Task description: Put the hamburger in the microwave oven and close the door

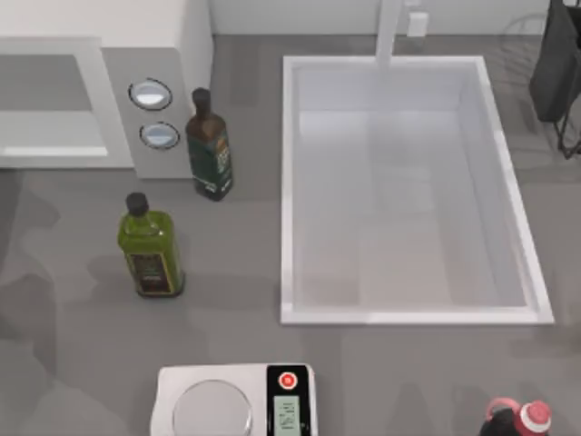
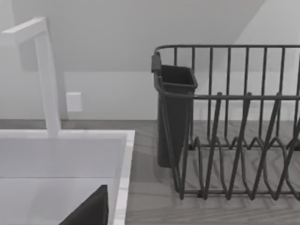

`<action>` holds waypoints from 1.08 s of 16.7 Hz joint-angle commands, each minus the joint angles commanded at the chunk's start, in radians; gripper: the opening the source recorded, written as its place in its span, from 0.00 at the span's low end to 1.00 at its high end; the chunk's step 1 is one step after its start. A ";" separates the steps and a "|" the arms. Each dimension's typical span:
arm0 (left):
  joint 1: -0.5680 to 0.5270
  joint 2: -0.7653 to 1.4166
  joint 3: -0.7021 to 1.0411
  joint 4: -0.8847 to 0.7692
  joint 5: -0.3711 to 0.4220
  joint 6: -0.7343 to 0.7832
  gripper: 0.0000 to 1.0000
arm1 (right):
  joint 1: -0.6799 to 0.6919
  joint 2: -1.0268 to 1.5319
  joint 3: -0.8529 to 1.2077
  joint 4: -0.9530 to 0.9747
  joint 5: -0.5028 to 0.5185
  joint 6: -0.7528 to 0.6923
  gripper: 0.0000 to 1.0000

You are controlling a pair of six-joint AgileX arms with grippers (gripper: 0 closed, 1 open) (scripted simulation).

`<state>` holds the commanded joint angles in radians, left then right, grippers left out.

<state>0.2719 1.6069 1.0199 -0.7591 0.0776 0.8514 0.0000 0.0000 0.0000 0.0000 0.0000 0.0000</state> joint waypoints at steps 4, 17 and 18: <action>0.002 0.122 -0.042 0.386 0.051 -0.156 0.00 | 0.000 0.000 0.000 0.000 0.000 0.000 1.00; -0.002 0.425 -0.247 1.595 0.200 -0.690 0.00 | 0.000 0.000 0.000 0.000 0.000 0.000 1.00; -0.002 0.430 -0.253 1.630 0.205 -0.709 0.00 | 0.000 0.000 0.000 0.000 0.000 0.000 1.00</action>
<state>0.2698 2.0368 0.7666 0.8708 0.2827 0.1419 0.0000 0.0000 0.0000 0.0000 0.0000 0.0000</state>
